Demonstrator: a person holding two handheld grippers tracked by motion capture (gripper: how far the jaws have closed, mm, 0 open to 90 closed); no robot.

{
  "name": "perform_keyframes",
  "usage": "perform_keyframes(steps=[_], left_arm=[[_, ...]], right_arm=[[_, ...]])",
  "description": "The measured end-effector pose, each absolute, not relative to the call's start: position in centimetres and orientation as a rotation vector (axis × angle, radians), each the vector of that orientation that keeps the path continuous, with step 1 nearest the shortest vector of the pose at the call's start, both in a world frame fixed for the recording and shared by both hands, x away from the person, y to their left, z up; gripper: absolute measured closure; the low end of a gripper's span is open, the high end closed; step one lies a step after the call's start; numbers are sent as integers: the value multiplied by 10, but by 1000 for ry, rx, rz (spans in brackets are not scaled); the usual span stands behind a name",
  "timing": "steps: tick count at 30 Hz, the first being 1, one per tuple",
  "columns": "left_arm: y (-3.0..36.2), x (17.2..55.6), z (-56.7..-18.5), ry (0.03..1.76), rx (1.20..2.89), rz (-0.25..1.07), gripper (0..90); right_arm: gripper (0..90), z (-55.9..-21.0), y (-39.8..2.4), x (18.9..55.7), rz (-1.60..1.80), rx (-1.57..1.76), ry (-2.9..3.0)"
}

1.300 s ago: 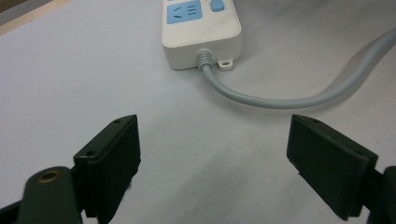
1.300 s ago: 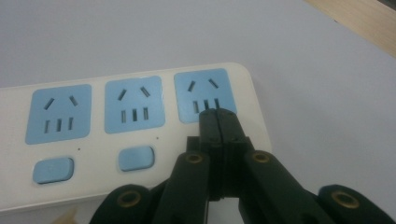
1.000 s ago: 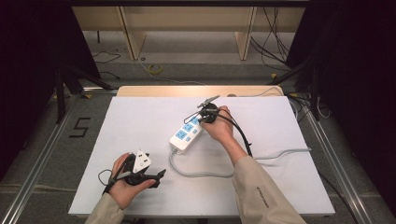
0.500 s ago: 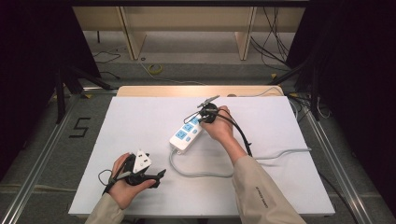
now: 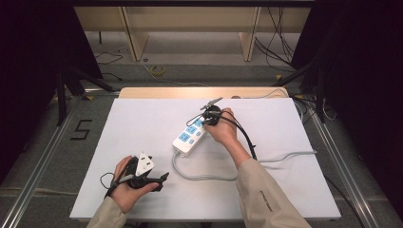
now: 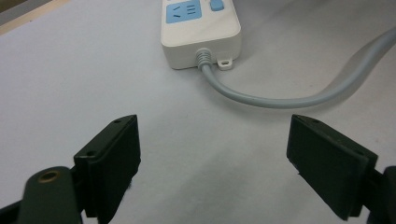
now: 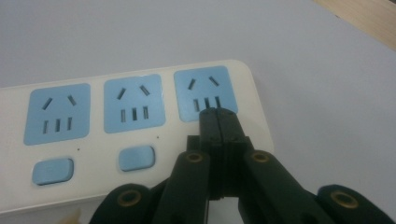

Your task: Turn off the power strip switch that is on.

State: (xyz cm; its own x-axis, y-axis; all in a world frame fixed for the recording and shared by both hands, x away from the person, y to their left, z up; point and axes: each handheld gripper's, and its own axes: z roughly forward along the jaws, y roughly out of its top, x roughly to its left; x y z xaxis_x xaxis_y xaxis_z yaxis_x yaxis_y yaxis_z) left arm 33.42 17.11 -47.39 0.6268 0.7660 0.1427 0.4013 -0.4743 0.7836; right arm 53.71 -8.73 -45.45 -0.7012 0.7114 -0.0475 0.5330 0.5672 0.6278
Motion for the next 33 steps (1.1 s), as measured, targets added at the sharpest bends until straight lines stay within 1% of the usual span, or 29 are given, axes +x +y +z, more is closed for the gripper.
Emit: perform_keyframes(steps=[33], left_arm=[[171, 334, -474, 916, 2105, 628, 174]], right_arm=[[900, -454, -91, 532, 909, 1018, 2479]])
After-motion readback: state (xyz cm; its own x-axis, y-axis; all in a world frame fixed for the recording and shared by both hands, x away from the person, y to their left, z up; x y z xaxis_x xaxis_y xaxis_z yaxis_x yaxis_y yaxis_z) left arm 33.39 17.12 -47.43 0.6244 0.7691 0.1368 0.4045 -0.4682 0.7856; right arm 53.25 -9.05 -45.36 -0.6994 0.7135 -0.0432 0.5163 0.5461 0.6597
